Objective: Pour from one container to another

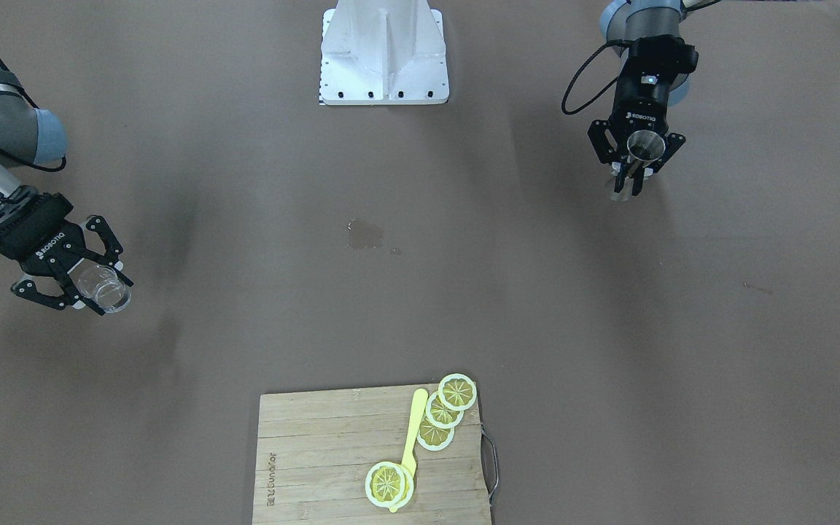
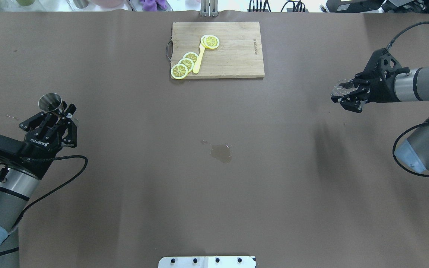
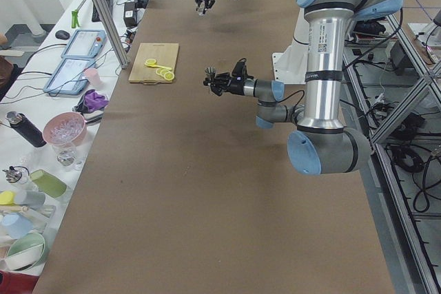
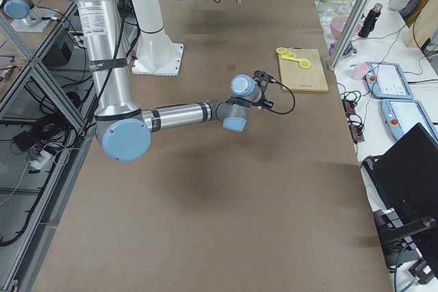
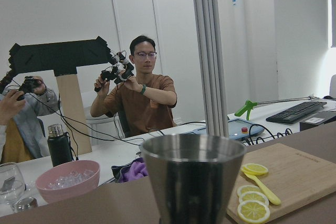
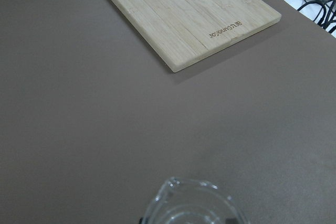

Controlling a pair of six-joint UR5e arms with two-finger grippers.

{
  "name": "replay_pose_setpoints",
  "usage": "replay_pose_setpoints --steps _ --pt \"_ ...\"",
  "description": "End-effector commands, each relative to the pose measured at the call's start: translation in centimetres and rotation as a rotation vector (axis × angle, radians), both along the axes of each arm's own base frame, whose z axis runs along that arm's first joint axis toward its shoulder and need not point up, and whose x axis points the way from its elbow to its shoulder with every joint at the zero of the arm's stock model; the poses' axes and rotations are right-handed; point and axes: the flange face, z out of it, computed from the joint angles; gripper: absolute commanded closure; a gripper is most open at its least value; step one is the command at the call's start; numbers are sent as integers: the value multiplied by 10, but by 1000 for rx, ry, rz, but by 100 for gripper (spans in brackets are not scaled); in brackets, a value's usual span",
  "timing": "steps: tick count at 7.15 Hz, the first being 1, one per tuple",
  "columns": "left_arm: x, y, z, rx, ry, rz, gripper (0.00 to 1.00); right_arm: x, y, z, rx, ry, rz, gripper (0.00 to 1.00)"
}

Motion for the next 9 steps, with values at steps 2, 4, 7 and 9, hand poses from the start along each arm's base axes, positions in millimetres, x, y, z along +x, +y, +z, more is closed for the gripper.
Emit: replay_pose_setpoints --steps 2,4,7,9 --pt "-27 14 18 -51 12 -60 100 -3 -2 34 4 -12 -1 100" --pt "-28 11 21 -98 93 -132 100 -5 2 54 -2 -32 -23 100" --pt "-13 4 29 -161 163 -280 100 -10 11 67 -2 -81 -66 100" --pt "0 1 41 -170 180 -344 100 -20 21 85 14 -94 -90 100"
